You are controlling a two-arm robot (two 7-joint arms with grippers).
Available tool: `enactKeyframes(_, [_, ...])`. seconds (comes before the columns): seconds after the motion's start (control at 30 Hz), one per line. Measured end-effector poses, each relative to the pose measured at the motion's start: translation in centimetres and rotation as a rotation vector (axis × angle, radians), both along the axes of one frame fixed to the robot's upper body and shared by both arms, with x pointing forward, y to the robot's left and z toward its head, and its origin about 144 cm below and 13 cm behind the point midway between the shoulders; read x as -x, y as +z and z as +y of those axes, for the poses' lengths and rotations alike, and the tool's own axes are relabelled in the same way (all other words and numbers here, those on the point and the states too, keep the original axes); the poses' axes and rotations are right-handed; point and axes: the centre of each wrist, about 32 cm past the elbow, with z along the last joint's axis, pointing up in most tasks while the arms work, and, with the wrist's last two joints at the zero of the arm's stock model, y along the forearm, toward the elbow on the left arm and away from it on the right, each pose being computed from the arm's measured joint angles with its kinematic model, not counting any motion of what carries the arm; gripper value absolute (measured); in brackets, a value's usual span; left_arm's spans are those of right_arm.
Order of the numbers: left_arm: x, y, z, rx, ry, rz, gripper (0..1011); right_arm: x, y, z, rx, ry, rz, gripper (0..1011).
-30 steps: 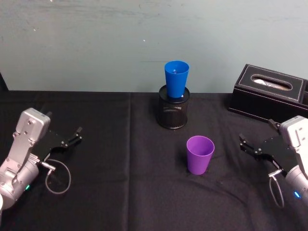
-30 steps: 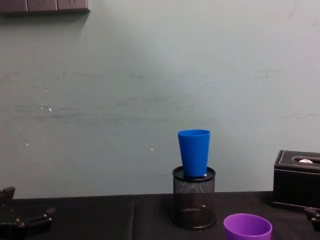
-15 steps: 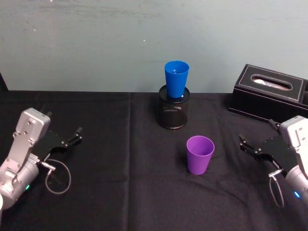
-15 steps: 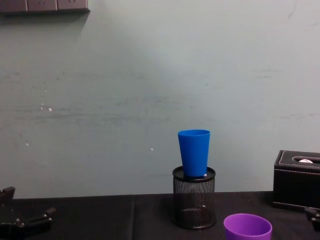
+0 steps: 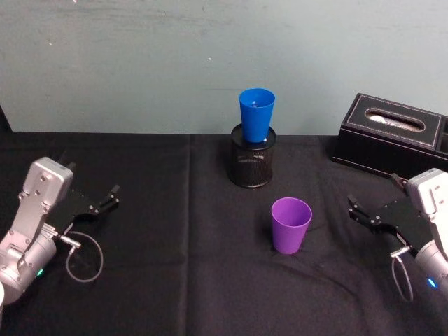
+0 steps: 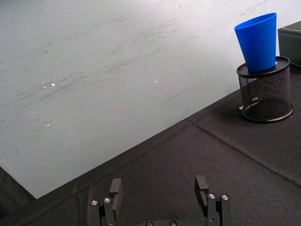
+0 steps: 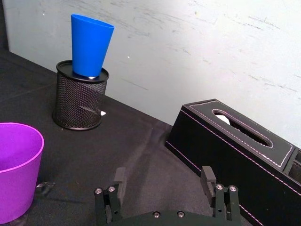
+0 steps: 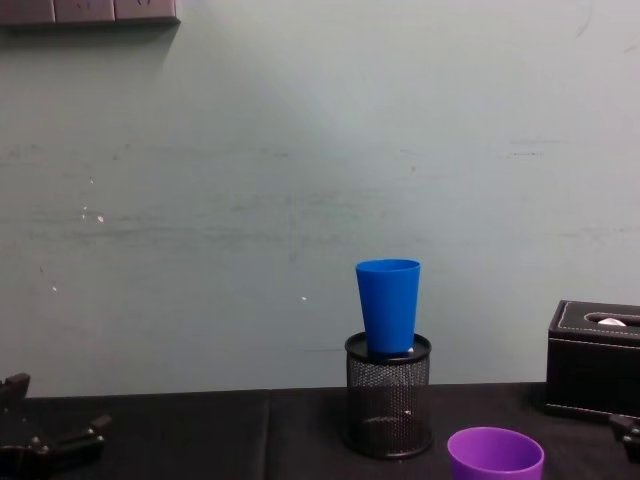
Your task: Pick up one cup with a gripper and tap it against the other cup.
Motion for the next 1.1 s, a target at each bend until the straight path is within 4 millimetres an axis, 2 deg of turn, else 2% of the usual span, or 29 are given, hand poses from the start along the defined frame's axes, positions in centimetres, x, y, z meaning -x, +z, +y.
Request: enactKeyframes(1.1, [0.0,0.0,0.0,0.0,0.0,0.0,1011,0.62,0.08,-0.62,-0.143,0.092,0.058,1003])
